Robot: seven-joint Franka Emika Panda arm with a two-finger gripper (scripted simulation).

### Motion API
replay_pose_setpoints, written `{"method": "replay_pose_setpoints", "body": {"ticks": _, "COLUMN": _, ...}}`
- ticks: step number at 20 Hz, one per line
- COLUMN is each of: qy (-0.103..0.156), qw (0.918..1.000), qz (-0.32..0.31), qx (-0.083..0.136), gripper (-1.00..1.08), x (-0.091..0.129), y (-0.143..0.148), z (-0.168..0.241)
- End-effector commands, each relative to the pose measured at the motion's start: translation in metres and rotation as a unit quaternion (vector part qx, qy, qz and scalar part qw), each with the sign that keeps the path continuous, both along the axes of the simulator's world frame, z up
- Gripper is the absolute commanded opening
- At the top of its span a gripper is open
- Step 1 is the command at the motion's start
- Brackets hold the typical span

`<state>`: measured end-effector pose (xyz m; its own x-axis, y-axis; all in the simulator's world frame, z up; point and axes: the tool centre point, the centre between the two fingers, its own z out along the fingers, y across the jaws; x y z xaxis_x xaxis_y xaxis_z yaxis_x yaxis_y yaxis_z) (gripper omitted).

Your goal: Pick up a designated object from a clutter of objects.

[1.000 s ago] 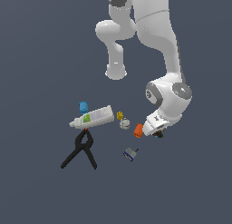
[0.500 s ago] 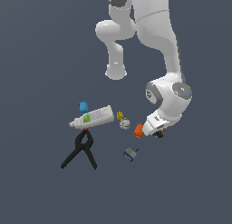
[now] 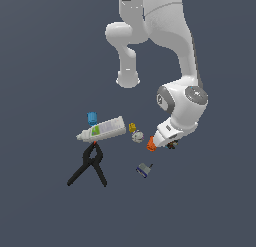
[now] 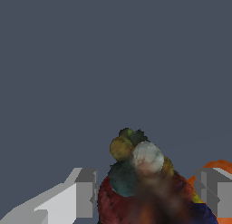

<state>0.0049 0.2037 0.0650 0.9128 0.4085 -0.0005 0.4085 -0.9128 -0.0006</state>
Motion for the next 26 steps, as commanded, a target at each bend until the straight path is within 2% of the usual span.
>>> {"method": "replay_pose_setpoints", "body": {"ticks": 1, "qy": -0.001, "qw": 1.0000, "qz": -0.001, "qx": 0.000, "gripper": -1.00, "x": 0.001, "y": -0.013, "z": 0.012}}
{"method": "replay_pose_setpoints", "body": {"ticks": 8, "qy": -0.001, "qw": 1.0000, "qz": -0.001, "qx": 0.000, "gripper": -1.00, "x": 0.000, "y": -0.066, "z": 0.057}}
{"method": "replay_pose_setpoints", "body": {"ticks": 26, "qy": -0.001, "qw": 1.0000, "qz": 0.000, "qx": 0.002, "gripper": -1.00, "x": -0.002, "y": -0.242, "z": 0.213}}
